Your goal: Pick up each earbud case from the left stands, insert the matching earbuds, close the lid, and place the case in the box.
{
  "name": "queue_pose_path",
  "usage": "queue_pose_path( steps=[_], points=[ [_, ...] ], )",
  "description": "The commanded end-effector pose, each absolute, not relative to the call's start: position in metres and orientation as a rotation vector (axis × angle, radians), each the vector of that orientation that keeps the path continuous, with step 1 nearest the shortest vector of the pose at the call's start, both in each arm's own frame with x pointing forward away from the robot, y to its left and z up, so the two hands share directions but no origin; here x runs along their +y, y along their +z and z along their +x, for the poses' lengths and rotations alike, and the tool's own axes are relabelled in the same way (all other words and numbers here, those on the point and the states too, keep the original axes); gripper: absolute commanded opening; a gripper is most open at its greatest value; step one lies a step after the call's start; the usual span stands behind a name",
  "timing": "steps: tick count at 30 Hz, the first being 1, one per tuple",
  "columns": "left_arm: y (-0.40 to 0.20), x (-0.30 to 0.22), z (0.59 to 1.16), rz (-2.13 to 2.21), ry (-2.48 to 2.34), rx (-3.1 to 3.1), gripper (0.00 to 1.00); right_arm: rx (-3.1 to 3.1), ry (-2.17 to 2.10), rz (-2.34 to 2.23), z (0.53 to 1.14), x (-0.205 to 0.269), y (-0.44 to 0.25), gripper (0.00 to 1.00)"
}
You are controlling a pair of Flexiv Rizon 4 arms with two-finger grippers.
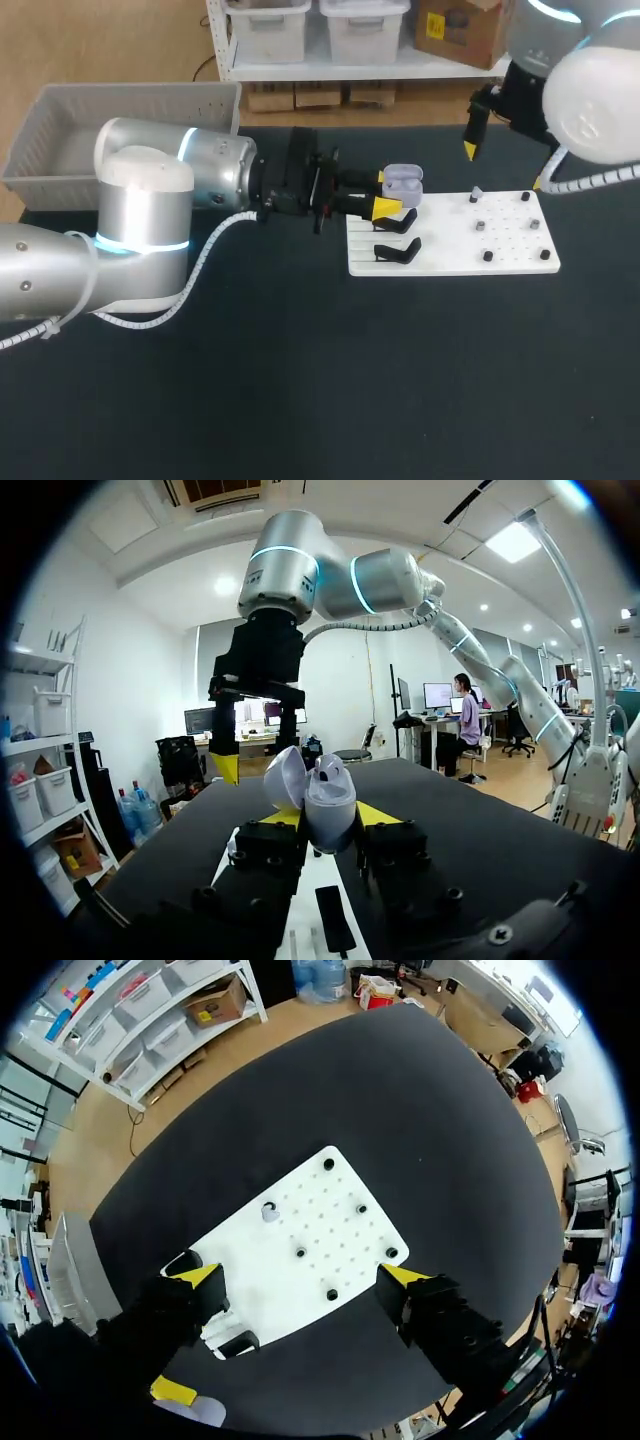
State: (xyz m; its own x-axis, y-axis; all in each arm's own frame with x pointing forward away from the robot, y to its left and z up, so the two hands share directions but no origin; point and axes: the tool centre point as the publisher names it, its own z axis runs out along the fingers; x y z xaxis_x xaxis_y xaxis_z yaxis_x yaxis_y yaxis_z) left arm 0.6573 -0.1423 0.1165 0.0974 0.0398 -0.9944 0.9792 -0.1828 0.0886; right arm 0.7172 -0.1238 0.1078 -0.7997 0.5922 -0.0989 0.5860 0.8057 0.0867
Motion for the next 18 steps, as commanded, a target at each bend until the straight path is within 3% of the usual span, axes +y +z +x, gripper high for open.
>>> queue_pose_path(
  steps=[1, 18],
  points=[
    [0.1161, -0.1419, 0.6559, 1.418, -1.242, 1.083, 0.00, 2.895, 0.054, 0.947, 0.7244, -0.1227, 0.1084, 1.00],
    [0.1161, -0.1419, 0.6559, 1.418, -1.242, 1.083, 0.00, 2.897, 0.134, 0.848, 0.7287, -0.1308, 0.1075, 1.00]
  ],
)
